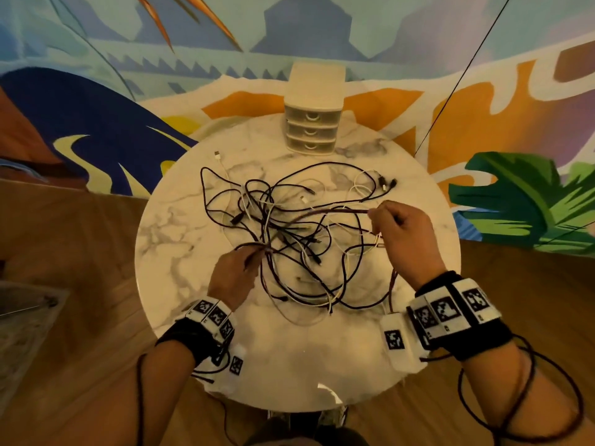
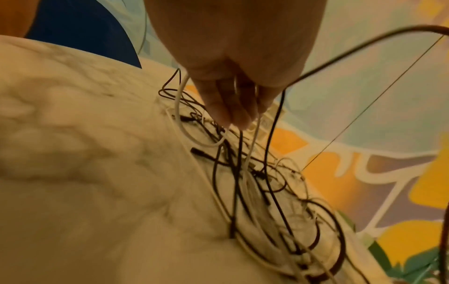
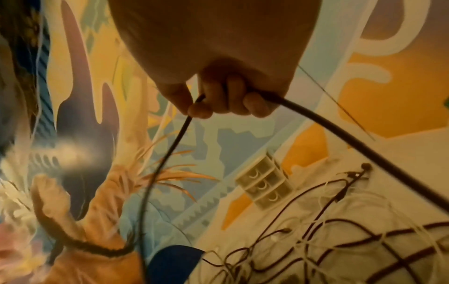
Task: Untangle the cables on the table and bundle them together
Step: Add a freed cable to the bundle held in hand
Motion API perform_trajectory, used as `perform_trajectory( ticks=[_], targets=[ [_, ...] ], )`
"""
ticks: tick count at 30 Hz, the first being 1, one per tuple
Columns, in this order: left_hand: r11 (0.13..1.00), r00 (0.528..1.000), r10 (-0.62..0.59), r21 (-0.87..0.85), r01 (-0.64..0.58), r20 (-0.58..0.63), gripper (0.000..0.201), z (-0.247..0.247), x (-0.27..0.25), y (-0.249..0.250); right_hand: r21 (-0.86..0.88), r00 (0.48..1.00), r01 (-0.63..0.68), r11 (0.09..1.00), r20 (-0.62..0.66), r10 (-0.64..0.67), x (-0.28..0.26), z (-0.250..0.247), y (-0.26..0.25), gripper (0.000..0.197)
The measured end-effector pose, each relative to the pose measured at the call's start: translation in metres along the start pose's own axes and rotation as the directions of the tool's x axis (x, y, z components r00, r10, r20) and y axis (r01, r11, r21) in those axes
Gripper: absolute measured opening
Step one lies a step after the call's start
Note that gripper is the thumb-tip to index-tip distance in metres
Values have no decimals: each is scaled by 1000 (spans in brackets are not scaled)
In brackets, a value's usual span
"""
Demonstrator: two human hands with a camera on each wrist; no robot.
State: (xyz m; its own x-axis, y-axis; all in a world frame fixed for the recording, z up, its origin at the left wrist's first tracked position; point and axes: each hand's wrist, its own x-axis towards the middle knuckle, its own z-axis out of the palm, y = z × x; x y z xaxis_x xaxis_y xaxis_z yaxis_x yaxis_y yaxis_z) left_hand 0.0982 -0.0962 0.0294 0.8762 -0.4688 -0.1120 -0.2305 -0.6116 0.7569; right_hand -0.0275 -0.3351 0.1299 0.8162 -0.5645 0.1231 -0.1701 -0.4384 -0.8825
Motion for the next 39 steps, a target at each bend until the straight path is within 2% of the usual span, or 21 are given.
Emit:
perform_trajectory(
  ticks=[2, 4, 6, 8, 10, 11, 13, 14, 15, 17, 19, 20, 22, 25, 29, 31, 33, 35, 37, 39],
  targets=[
    [994, 990, 25, -106, -40, -141, 19, -4, 2, 5, -129, 989, -59, 990, 128, 76, -1, 4, 12, 36],
    [987, 972, 66, -130, -98, -226, 16, -8, 3, 15, -116, 940, -191, 975, 264, 215, -7, 12, 27, 44],
    [979, 959, 179, -59, -196, -221, 16, -11, -1, 27, 31, 869, -364, 931, 372, 327, -12, 17, 29, 57],
    [954, 943, 298, 77, -289, -147, 20, -9, -7, 31, 107, 827, -409, 906, 464, 319, -15, 21, 23, 66],
    [925, 935, 347, 195, -327, -77, 18, -6, -14, 28, 129, 806, -370, 920, 537, 249, -18, 27, 8, 59],
    [918, 937, 344, 229, -324, -56, 16, -4, -16, 24, 104, 805, -303, 947, 559, 196, -19, 32, 0, 52],
    [923, 957, 290, 266, -278, -10, 9, 0, -18, 12, -54, 806, -43, 998, 589, 66, -21, 41, -11, 39],
    [932, 970, 241, 274, -237, 20, 5, 2, -18, 5, -124, 808, 75, 989, 589, 12, -21, 45, -13, 35],
    [943, 983, 179, 276, -186, 50, 5, 2, -17, -2, -157, 824, 125, 980, 567, -14, -20, 46, -15, 34],
    [958, 994, 97, 264, -108, 52, 9, -6, -13, -8, -157, 888, 111, 981, 459, -27, -15, 40, -16, 33],
    [960, 987, 147, 250, -125, -70, 11, -20, -6, -5, -139, 944, 96, 986, 326, -46, -8, 29, -14, 33],
    [959, 973, 188, 238, -152, -135, 12, -26, -3, -2, -152, 956, 104, 983, 289, -56, -4, 22, -11, 32],
    [958, 968, 201, 239, -161, -151, 15, -31, 0, -2, -235, 947, 138, 962, 317, -58, 1, 14, -4, 32],
    [916, 997, 72, 394, -77, 27, 22, -25, -3, -18, -340, 900, 166, 926, 437, -1, 3, 16, 4, 33],
    [916, 999, 25, 401, -5, -44, 21, -25, -1, -31, -271, 923, 168, 948, 381, -55, -4, 22, 2, 31],
    [904, 998, -40, 426, 20, 39, 21, -23, 0, -30, -217, 942, 177, 960, 318, -102, -8, 20, -1, 33],
    [939, 999, -15, 343, 4, 29, 17, -21, 2, -28, -131, 967, 153, 979, 225, -121, -12, 19, -4, 36],
    [982, 995, 57, 187, -40, -87, 11, -21, 3, -22, -57, 979, 95, 994, 184, -83, -16, 18, -3, 39],
    [985, 983, 106, 152, -83, -150, 9, -23, -1, -13, -88, 966, 63, 994, 254, -39, -19, 19, -4, 42],
    [948, 966, 208, 276, -160, -153, 21, -21, -13, -2, -130, 936, 76, 989, 351, -26, -23, 22, -8, 41]
  ],
)
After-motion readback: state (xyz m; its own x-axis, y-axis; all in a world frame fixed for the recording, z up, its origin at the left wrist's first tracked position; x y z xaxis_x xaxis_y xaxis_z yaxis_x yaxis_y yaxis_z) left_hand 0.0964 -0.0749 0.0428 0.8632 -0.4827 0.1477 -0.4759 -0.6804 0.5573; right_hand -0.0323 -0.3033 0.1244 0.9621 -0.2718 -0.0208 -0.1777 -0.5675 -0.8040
